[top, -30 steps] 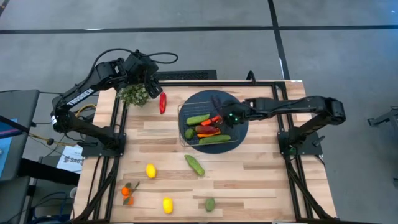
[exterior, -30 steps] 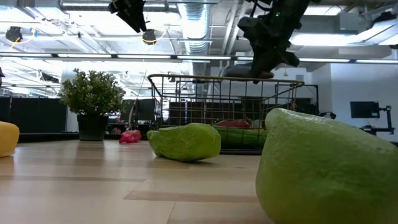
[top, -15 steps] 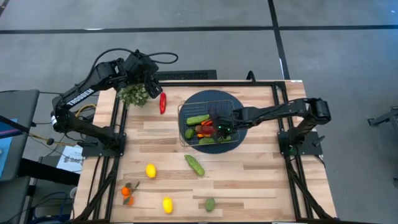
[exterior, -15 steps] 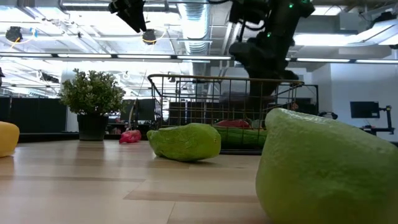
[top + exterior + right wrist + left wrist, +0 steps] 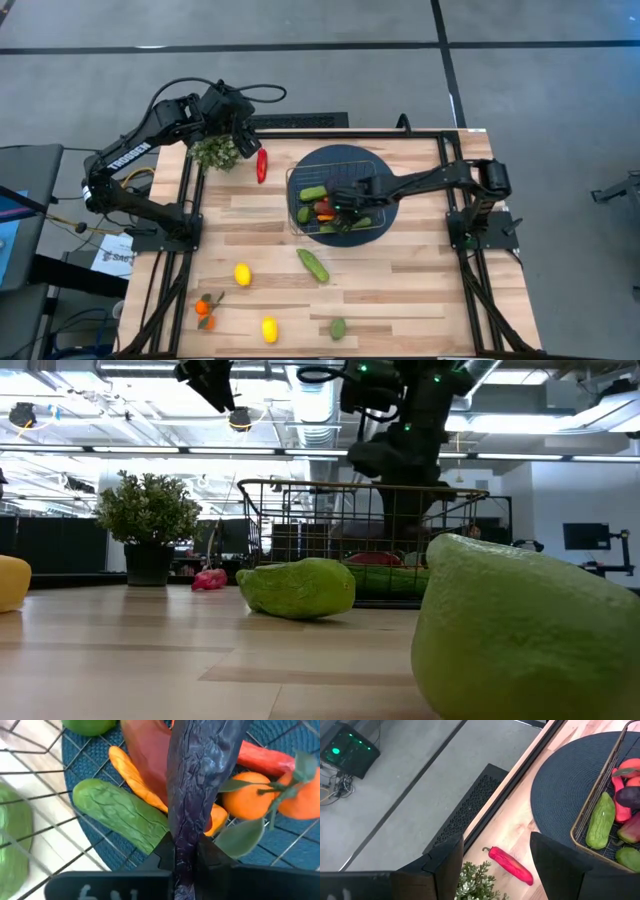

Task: Build produce basket
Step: Put the eggplant into the wire basket

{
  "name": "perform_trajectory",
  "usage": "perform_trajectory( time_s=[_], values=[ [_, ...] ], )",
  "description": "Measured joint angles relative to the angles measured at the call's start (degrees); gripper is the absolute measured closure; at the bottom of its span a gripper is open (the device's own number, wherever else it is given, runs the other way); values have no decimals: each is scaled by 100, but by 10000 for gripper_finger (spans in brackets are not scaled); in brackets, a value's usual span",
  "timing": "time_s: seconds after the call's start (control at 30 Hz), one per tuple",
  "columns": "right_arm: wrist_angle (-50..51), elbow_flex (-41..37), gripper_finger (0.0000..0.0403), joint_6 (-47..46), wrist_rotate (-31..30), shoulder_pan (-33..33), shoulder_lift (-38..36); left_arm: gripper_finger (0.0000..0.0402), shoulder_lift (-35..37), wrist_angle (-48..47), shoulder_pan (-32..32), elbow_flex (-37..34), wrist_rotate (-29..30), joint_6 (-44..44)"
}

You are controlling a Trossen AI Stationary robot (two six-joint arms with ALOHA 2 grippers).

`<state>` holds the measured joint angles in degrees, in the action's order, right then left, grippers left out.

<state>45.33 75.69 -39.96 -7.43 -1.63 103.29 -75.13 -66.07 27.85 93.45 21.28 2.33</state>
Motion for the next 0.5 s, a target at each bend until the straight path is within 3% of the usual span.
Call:
perform_trajectory(
  time_s=[0.5],
  values=[
    [591, 358, 371, 1395, 5, 11, 105, 184, 2, -58, 1, 0, -7, 0]
  ],
)
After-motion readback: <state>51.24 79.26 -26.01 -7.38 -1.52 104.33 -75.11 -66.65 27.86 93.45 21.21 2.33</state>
